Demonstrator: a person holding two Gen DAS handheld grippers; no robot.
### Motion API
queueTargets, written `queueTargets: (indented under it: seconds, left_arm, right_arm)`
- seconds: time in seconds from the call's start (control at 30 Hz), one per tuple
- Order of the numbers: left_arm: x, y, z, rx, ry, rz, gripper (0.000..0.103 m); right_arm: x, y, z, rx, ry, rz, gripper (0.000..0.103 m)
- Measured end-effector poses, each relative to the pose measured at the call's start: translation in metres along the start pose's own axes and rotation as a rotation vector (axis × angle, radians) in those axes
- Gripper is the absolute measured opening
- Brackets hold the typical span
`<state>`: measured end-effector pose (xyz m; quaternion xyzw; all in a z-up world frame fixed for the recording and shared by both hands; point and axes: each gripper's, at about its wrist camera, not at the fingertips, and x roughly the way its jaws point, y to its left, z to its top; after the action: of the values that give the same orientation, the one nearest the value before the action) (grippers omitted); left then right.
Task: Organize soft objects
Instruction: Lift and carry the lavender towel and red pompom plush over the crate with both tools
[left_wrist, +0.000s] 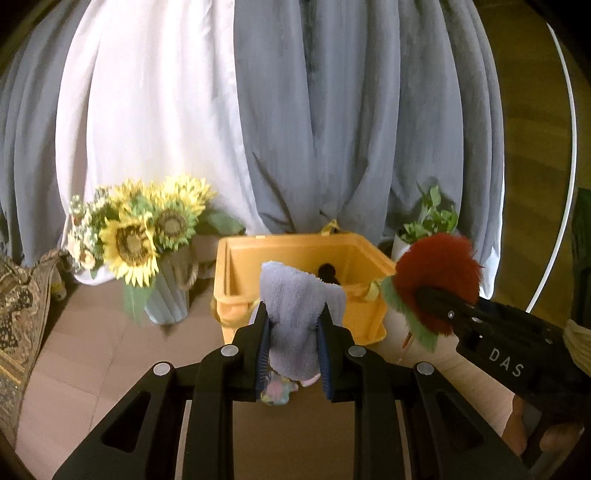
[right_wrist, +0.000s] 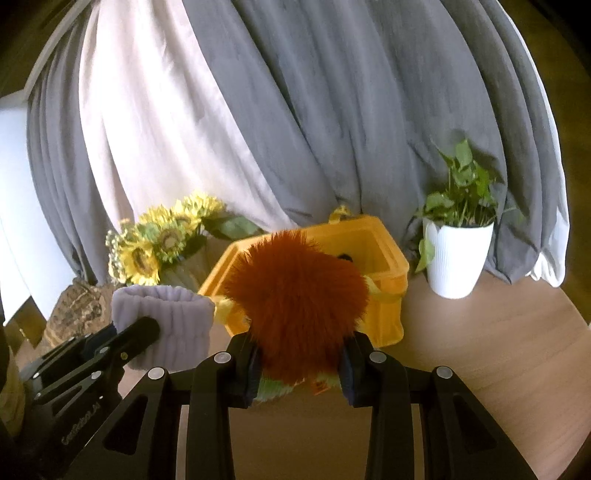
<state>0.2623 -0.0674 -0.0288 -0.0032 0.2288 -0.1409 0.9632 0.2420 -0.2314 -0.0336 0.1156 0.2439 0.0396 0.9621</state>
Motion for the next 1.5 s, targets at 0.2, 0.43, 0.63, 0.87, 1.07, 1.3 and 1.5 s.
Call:
queueTargets:
  seconds: [0.2,0.43,0.63,0.87,1.07,1.3,1.5]
  left_arm:
    - [-0.003,0.005,0.014,0.015,-0.049,-0.007,0.023]
    - [-0.001,0.012,0.031,0.026,-0.096,-0.02,0.023]
    - [0.003,0.016,0.043,0.035,-0.128,-0.024,0.023]
    - [0.012,0.021,0.053,0.036,-0.15,-0.014,0.023]
    - [0.022,0.022,0.062,0.038,-0.162,-0.008,0.023]
    - [0.037,0.021,0.07,0.047,-0.175,-0.001,0.023]
    - [0.057,0.024,0.077,0.054,-0.169,0.001,0.024]
  right_arm:
    - [-0.005,0.006,0.013,-0.001,-0.047,-0.001,0.035]
    - [-0.004,0.013,0.029,-0.004,-0.097,-0.006,0.035]
    - [0.0,0.017,0.038,-0.006,-0.127,-0.009,0.035]
    - [0.011,0.018,0.05,-0.016,-0.159,-0.01,0.035]
    - [0.02,0.016,0.059,-0.025,-0.165,0.0,0.035]
    - [0.031,0.014,0.068,-0.031,-0.172,0.005,0.035]
    - [0.048,0.008,0.075,-0.03,-0.166,0.008,0.035]
